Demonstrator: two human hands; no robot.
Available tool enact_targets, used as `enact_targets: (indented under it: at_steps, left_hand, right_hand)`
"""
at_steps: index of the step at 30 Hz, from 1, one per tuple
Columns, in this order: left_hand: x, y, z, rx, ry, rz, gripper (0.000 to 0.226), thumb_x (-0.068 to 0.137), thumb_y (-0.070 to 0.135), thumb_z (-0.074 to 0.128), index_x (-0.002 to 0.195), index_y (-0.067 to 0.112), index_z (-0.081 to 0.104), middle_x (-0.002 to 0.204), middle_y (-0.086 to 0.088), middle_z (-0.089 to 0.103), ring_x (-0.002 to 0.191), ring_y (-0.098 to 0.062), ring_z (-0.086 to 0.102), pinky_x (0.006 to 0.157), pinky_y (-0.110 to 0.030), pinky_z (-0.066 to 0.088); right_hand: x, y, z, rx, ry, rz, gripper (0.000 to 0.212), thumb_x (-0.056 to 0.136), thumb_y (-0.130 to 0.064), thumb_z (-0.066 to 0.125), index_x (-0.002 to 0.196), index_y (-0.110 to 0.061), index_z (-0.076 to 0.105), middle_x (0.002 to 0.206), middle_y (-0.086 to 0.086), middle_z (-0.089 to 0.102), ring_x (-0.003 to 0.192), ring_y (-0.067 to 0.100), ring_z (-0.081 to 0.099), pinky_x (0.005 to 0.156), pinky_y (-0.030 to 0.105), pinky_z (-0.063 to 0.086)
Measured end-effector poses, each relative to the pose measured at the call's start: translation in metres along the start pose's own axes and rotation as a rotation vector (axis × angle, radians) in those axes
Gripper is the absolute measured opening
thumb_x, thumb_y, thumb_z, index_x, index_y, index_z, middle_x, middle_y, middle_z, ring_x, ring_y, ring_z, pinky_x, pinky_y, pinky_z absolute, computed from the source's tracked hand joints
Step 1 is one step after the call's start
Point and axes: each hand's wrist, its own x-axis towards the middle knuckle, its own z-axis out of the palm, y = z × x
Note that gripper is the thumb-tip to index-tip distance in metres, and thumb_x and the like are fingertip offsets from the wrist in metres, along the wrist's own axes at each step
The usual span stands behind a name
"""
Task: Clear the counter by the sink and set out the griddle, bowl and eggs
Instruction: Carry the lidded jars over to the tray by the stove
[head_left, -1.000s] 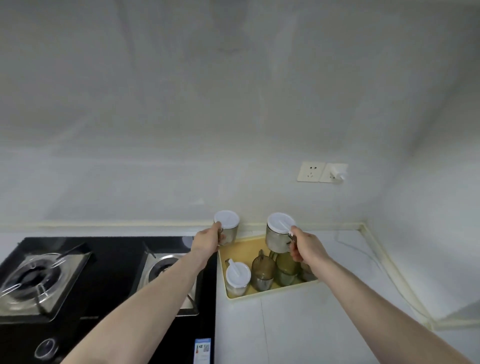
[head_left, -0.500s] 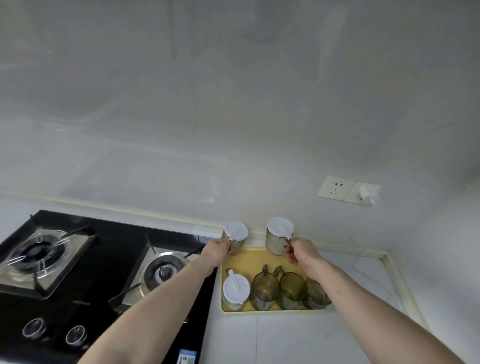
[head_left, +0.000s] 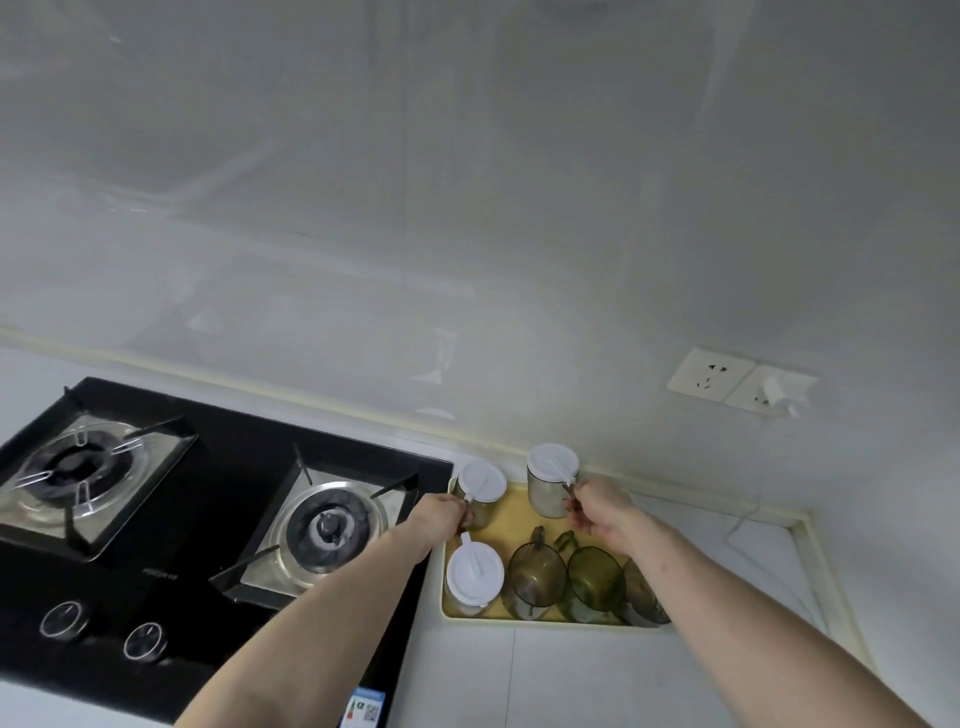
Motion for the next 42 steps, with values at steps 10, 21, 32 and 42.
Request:
enact_targets:
  at_steps: [10, 21, 32, 42]
  left_hand:
    - [0.012, 0.004, 0.003, 0.002, -0.003, -0.08, 0.029, 0.096, 0.012, 0.055, 0.076, 0.009, 0.074, 0.086, -0.006, 0.07, 0.081, -0.019, 0.06, 0.08, -0.028, 0.049]
    - [0.01, 0.0, 0.004, 0.312, 0.094, -0.122, 0.035, 0.093, 0.039, 0.049, 0.104, 0.022, 0.077, 0.109, -0.003, 0.072, 0.111, -0.027, 0.061, 0.109, -0.043, 0.045]
    - [0.003, 0.004, 0.005, 0.528, 0.161, 0.009, 0.021, 0.094, 0.044, 0.062, 0.101, 0.03, 0.077, 0.092, 0.008, 0.076, 0.09, -0.015, 0.07, 0.084, -0.03, 0.058]
    - [-0.029, 0.004, -0.003, 0.531, 0.238, 0.134, 0.018, 0.093, 0.032, 0.059, 0.101, 0.023, 0.072, 0.098, 0.006, 0.073, 0.096, -0.017, 0.067, 0.089, -0.032, 0.056]
  right_hand:
    - [0.022, 0.006, 0.017, -0.238, -0.018, -0.005, 0.023, 0.106, -0.014, 0.039, 0.097, -0.015, 0.06, 0.087, 0.007, 0.059, 0.069, 0.016, 0.048, 0.06, 0.025, 0.042]
    - [0.035, 0.013, 0.031, -0.453, -0.052, 0.026, 0.025, 0.102, -0.017, 0.043, 0.112, -0.011, 0.065, 0.091, 0.008, 0.058, 0.07, 0.017, 0.045, 0.06, 0.027, 0.041]
    - [0.027, 0.004, 0.033, -0.866, -0.005, -0.037, 0.021, 0.1, -0.019, 0.053, 0.108, -0.007, 0.069, 0.085, 0.005, 0.06, 0.079, 0.02, 0.059, 0.058, 0.025, 0.045]
    - [0.002, 0.001, 0.012, -0.99, 0.022, -0.088, 0.032, 0.096, -0.019, 0.05, 0.122, -0.007, 0.064, 0.103, 0.007, 0.062, 0.08, 0.017, 0.058, 0.054, 0.025, 0.04]
